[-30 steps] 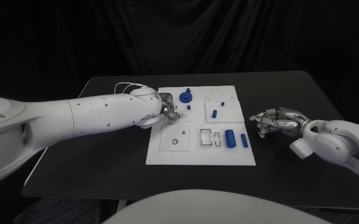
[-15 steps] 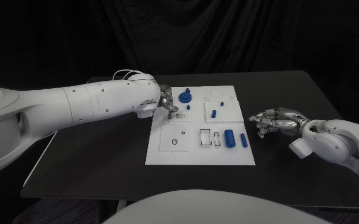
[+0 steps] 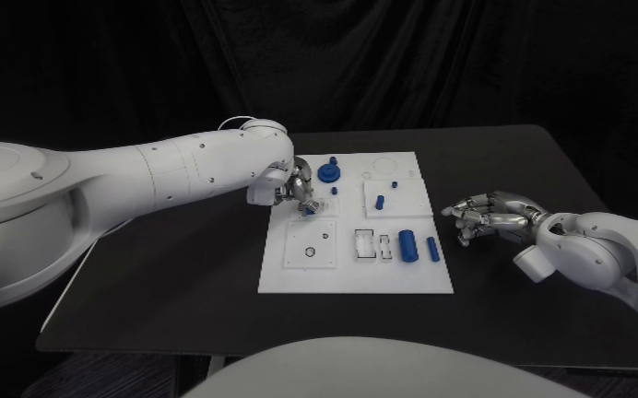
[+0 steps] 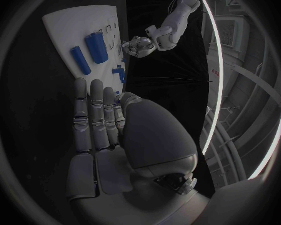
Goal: Assemble the parts on the task board
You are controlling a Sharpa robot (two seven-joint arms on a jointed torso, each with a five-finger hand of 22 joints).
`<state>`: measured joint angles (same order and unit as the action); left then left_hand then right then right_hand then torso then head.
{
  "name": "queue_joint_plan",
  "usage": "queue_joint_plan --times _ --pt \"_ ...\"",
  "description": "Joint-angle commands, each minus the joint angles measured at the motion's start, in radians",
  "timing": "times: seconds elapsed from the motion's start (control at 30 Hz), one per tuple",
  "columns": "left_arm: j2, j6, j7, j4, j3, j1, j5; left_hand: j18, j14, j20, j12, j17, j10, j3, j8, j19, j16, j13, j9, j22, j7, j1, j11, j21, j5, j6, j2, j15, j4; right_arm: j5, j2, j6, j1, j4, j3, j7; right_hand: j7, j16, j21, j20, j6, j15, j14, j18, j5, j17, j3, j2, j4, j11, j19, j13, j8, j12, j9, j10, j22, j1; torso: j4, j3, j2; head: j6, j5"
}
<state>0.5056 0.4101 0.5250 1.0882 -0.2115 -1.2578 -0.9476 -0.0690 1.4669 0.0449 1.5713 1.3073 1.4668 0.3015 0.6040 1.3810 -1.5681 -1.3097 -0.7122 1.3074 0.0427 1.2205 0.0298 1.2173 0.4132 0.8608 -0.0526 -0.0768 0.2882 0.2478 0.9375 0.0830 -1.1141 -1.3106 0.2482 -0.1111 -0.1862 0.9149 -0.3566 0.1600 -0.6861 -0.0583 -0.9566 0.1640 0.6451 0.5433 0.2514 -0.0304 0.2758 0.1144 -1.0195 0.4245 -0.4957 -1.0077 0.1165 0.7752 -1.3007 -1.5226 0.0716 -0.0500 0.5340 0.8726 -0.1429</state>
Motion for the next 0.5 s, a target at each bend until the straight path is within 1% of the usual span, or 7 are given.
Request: queue_joint_plan --times 0.03,0.23,0.37,0.4,0.47,0.5 --pt "-0.027 0.118 0.020 -0.040 0.001 -0.004 0.032 -0.015 0.104 -0.001 -0.001 0.263 0.104 0.005 -0.003 -0.009 -0.003 -0.261 0.002 0.151 -0.001 0.020 -0.005 -0.006 0.000 -0.009 0.004 0.009 -0.004 0.001 0.000 0.015 0.002 -0.002 -0.001 0.016 -0.005 0.007 -0.007 0.000 0.009 0.002 0.006 0.017 0.007 -0.002 0.006 -0.002 0.001 0.002 0.006 -0.002 -0.005 -0.007 -0.002 -0.006 -0.001 0.000 -0.0005 0.0005 0.001 0.000 0.000" --pt "-0.065 0.124 0.023 -0.102 0.001 -0.004 0.033 -0.016 0.104 0.000 -0.001 0.263 0.104 0.009 -0.004 -0.011 -0.003 -0.261 0.003 0.150 0.000 0.036 -0.006 -0.008 0.009 -0.011 0.002 0.009 -0.008 0.001 0.000 0.014 0.002 -0.005 -0.001 0.016 -0.005 0.007 -0.007 0.000 0.009 0.002 0.006 0.017 0.007 -0.002 0.006 -0.002 0.001 0.002 0.006 -0.002 -0.005 -0.007 -0.002 -0.006 -0.001 0.000 0.0004 0.0002 0.001 0.000 -0.002" --pt "-0.082 0.123 0.027 -0.130 0.001 -0.004 0.033 -0.015 0.104 0.001 -0.001 0.263 0.104 0.010 -0.004 -0.009 -0.003 -0.261 0.003 0.151 0.000 0.048 -0.006 -0.006 0.009 -0.014 -0.005 0.010 -0.015 0.001 0.000 0.014 0.002 -0.005 -0.001 0.015 -0.005 0.007 -0.007 0.000 0.009 0.002 0.006 0.017 0.007 -0.002 0.007 -0.003 0.001 0.003 0.006 -0.002 -0.006 -0.007 -0.001 -0.006 -0.002 0.000 0.0007 0.0001 0.002 0.000 -0.004" --pt "-0.087 0.121 0.029 -0.138 0.001 -0.004 0.033 -0.015 0.104 0.001 -0.001 0.263 0.104 0.009 -0.004 -0.009 -0.003 -0.261 0.003 0.151 0.001 0.049 -0.006 -0.005 0.006 -0.014 -0.007 0.010 -0.015 0.001 0.000 0.013 0.002 -0.005 -0.001 0.015 -0.005 0.007 -0.007 0.000 0.009 0.002 0.006 0.017 0.007 -0.002 0.007 -0.003 0.001 0.003 0.006 -0.002 -0.006 -0.007 -0.001 -0.006 -0.002 0.000 0.0004 0.0000 0.002 0.000 -0.006" --pt "-0.096 0.117 0.033 -0.151 0.001 -0.003 0.033 -0.015 0.104 0.001 -0.001 0.263 0.104 0.003 -0.004 -0.009 -0.003 -0.261 0.004 0.151 0.002 0.049 -0.008 -0.006 -0.012 -0.012 -0.010 0.010 -0.011 0.001 0.000 0.014 0.002 -0.006 -0.001 0.015 -0.006 0.007 -0.007 0.000 0.009 0.002 0.006 0.017 0.007 -0.002 0.008 -0.004 0.001 0.003 0.006 -0.002 -0.006 -0.007 -0.002 -0.006 -0.002 -0.001 0.0011 -0.0001 0.003 0.000 -0.008" --pt "-0.100 0.115 0.034 -0.157 0.001 -0.003 0.033 -0.015 0.104 0.001 -0.001 0.263 0.104 0.003 -0.004 -0.009 -0.003 -0.261 0.004 0.151 0.002 0.049 -0.008 -0.005 -0.013 -0.012 -0.010 0.010 -0.011 0.001 -0.001 0.014 0.002 -0.006 -0.001 0.015 -0.006 0.007 -0.007 0.000 0.009 0.002 0.006 0.017 0.007 -0.002 0.008 -0.004 0.001 0.003 0.006 -0.002 -0.006 -0.007 -0.002 -0.006 -0.002 -0.001 0.0014 -0.0002 0.002 0.000 -0.008"
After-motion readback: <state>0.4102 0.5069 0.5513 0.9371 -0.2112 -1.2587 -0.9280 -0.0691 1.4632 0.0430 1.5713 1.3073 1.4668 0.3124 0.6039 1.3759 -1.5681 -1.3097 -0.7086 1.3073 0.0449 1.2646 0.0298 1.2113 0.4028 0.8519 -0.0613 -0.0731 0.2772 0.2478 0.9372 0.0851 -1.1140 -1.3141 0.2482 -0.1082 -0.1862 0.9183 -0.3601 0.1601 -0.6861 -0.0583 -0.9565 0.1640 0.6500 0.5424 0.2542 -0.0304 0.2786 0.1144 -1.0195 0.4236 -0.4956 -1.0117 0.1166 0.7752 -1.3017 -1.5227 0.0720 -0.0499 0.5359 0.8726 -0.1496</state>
